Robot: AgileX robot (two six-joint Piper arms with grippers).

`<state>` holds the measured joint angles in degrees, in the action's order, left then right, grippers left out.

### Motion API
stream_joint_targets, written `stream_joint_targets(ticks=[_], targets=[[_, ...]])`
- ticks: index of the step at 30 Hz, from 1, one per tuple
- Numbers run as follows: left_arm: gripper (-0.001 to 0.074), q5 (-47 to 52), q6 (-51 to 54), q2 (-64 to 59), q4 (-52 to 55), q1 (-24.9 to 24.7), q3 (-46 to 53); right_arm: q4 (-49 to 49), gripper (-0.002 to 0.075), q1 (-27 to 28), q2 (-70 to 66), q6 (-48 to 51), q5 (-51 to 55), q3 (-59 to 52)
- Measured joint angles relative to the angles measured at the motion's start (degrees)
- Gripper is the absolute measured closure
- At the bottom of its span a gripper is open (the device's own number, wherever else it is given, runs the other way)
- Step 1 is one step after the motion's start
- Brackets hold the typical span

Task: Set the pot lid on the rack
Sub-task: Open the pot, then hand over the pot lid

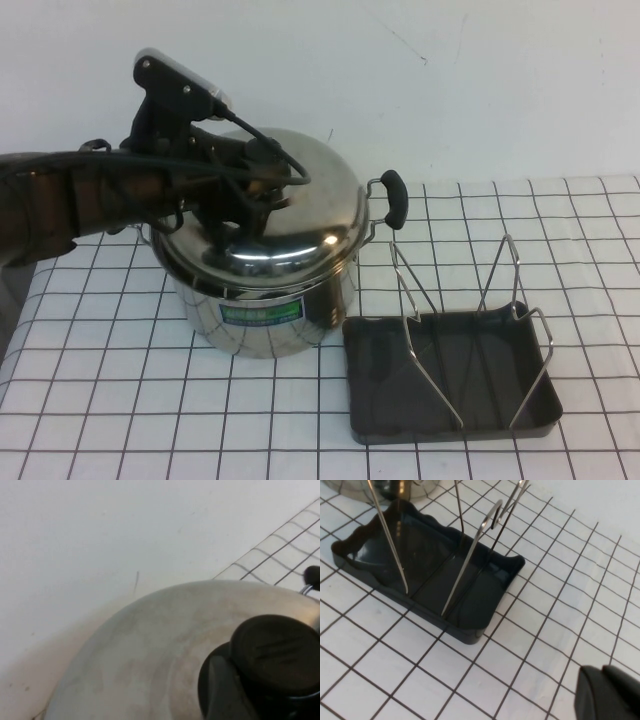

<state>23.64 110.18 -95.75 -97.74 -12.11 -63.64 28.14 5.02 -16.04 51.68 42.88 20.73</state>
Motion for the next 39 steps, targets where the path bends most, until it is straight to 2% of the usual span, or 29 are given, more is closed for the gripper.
stream_joint_targets(ticks=[8, 11, 15, 19, 22, 25, 27, 31, 32, 35, 39], targets=[[0.0407, 3.7, 0.0, 4.3, 0.5, 0.0, -0.4, 0.7, 0.0729, 0.0, 0.0, 0.0, -3.5, 0.0], [0.0407, 4.9, -0.8, 7.6, 0.6, 0.0, -0.4, 6.7, 0.0729, 0.0, 0.0, 0.0, -5.5, 0.0], [0.0407, 12.2, -4.5, 11.7, 0.9, 0.0, -0.5, 26.6, 0.0729, 0.0, 0.0, 4.1, -7.1, 0.0], [0.0407, 22.0, -7.8, 14.1, 1.8, 0.0, -1.7, 55.5, 0.0729, 0.0, 0.0, 19.7, -6.6, 0.0], [0.0407, 27.9, -12.0, 15.4, 2.3, -0.1, -4.3, 64.9, 0.0721, 0.0, 0.0, 22.5, -6.7, 0.8], [0.0407, 32.5, -16.8, 15.6, 2.4, -0.5, -7.1, 67.7, 0.0648, 0.0, -0.2, 19.5, -6.0, 1.6], [0.0407, 33.4, -18.7, 15.6, 2.6, -1.8, -8.7, 68.1, 0.0547, 0.0, -0.2, 16.5, -4.9, 1.7], [0.0407, 32.0, -19.6, 15.6, 2.7, -6.2, -10.7, 68.4, 0.0263, 0.0, -0.2, 4.8, -4.0, 1.7], [0.0407, 31.2, -19.7, 15.6, 2.7, -7.8, -11.1, 68.4, 0.0218, 0.0, -0.2, 3.0, -3.8, 1.7], [0.0407, 28.0, -19.4, 15.6, 2.8, -12.6, -11.9, 68.4, 0.0177, 0.0, -0.2, 0.1, -3.1, 1.7], [0.0407, 22.9, -17.1, 15.6, 2.8, -18.5, -12.1, 68.4, 0.0179, 0.0, -0.2, -2.5, -1.7, 2.5]])
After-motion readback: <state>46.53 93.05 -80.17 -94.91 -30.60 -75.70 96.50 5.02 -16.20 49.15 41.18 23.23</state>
